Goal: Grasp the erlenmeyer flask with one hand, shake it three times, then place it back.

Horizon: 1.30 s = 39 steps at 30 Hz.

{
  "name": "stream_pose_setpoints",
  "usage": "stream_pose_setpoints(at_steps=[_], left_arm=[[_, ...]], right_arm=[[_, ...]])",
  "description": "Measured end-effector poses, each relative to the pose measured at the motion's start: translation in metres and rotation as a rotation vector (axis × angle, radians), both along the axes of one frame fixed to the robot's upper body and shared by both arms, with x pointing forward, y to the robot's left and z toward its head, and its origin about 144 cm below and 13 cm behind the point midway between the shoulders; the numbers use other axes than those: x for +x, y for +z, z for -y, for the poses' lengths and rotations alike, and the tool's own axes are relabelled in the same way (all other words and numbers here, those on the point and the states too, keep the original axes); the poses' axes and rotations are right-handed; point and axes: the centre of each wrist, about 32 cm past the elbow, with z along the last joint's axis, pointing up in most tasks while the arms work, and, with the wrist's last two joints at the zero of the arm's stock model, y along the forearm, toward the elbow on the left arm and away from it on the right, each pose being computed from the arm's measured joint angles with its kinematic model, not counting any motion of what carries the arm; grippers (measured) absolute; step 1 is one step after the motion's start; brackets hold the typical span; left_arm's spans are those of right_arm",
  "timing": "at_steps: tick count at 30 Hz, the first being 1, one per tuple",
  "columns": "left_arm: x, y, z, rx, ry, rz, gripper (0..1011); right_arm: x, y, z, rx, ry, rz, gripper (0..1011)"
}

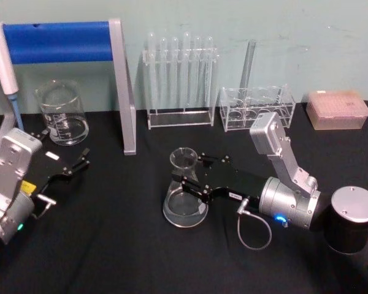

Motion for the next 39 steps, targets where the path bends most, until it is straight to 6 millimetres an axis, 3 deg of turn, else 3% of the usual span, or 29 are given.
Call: stream_pose_setpoints(at_steps=[39], left_arm=[[0.0000,0.0000,0.0000,0.000,0.000,0.000,1001]], right_arm=[[0.0030,-0.0036,0.0016,0.005,0.007,-0.018,449]])
